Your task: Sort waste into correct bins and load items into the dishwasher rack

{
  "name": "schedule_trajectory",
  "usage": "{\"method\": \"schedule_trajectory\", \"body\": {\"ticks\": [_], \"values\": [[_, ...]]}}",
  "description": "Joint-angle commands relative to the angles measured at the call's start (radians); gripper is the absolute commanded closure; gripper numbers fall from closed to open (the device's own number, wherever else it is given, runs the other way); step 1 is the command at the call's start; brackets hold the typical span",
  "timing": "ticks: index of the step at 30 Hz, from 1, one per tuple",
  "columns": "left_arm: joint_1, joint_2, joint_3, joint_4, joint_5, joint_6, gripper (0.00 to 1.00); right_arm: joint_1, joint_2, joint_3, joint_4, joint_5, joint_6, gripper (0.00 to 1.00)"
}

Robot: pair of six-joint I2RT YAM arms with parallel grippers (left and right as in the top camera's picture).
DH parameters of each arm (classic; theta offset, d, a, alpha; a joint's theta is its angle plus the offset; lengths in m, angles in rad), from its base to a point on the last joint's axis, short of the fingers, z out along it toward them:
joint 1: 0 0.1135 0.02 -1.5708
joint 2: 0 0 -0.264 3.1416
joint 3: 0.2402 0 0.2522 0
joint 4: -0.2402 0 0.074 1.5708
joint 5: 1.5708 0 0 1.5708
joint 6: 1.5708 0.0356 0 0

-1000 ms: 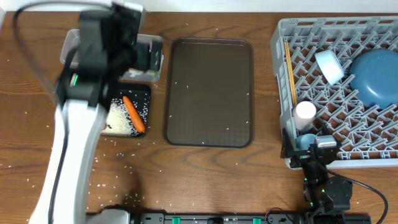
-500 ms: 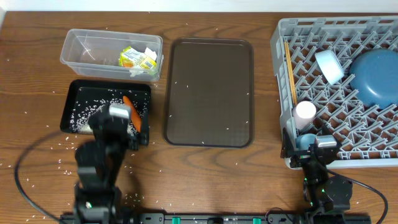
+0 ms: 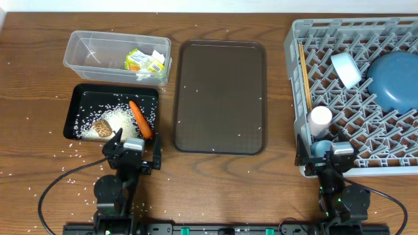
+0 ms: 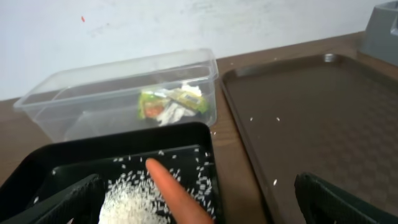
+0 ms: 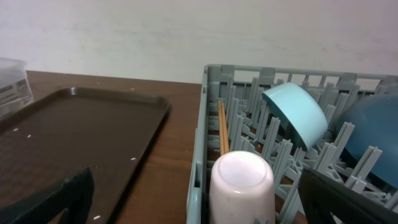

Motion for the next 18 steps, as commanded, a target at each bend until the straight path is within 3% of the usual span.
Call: {"method": "schedule_trajectory", "body": {"ticks": [1,3,18], "values": [[0.005,-0.053,-0.002,-0.063,-0.052,-0.014,0.02,-0.009,-0.006,-0.001,-0.004,0.002,0.013,0.01],[0.005,-0.085,-0.002,-0.125,-0.073,-0.040,0.02,-0.009,-0.006,-0.001,-0.004,0.002,0.013,0.01],[0.005,-0.151,-0.002,-0.121,-0.106,-0.065,0.02,-0.009,-0.006,-0.001,-0.004,0.002,0.013,0.01]]}}
